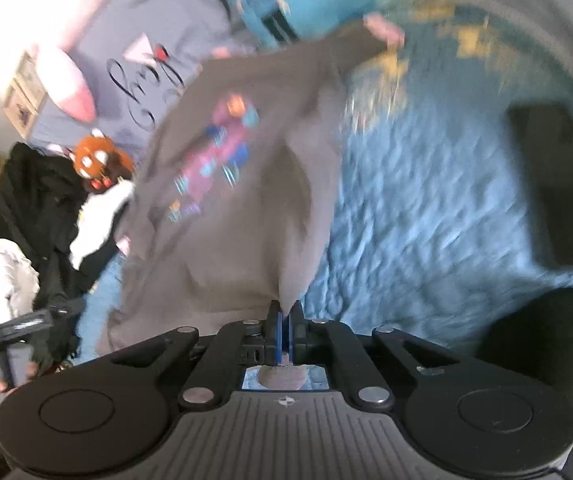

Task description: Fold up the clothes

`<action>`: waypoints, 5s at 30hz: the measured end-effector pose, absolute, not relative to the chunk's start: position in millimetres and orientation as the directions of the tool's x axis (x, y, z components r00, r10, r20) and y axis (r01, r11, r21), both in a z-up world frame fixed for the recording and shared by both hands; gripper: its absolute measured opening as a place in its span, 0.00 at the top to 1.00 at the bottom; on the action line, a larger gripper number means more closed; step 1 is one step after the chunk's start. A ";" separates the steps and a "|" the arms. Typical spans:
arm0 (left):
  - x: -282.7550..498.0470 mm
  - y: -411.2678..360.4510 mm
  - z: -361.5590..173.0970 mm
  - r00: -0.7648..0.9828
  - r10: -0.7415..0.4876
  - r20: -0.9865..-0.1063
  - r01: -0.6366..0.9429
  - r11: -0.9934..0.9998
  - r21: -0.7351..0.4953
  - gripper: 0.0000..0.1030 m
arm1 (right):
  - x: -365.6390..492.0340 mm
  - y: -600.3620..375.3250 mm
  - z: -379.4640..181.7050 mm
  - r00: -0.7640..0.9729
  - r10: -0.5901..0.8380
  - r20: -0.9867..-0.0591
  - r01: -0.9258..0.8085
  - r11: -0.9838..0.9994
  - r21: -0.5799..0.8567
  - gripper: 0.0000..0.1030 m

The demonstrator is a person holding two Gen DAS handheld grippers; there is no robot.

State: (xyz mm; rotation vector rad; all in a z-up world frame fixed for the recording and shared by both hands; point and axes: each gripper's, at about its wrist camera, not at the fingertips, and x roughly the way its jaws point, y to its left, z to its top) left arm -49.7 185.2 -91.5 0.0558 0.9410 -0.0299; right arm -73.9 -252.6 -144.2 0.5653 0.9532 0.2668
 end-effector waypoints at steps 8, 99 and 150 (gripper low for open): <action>-47.2 190.2 -99.6 0.566 0.023 -0.824 0.026 0.999 0.046 0.00 | -103.2 -298.4 -147.5 0.533 0.102 -0.840 0.194 0.952 0.238 1.00; 122.2 303.4 -106.6 0.586 0.273 -0.763 -0.202 0.961 0.188 0.00 | 28.8 -102.0 -232.2 0.568 0.180 -0.803 -0.293 0.956 0.008 0.20; -78.6 285.7 -191.3 0.397 -0.113 -0.911 -0.192 0.960 -0.203 0.39 | -38.4 -123.3 -199.9 0.584 0.216 -0.783 -0.222 0.970 0.102 0.30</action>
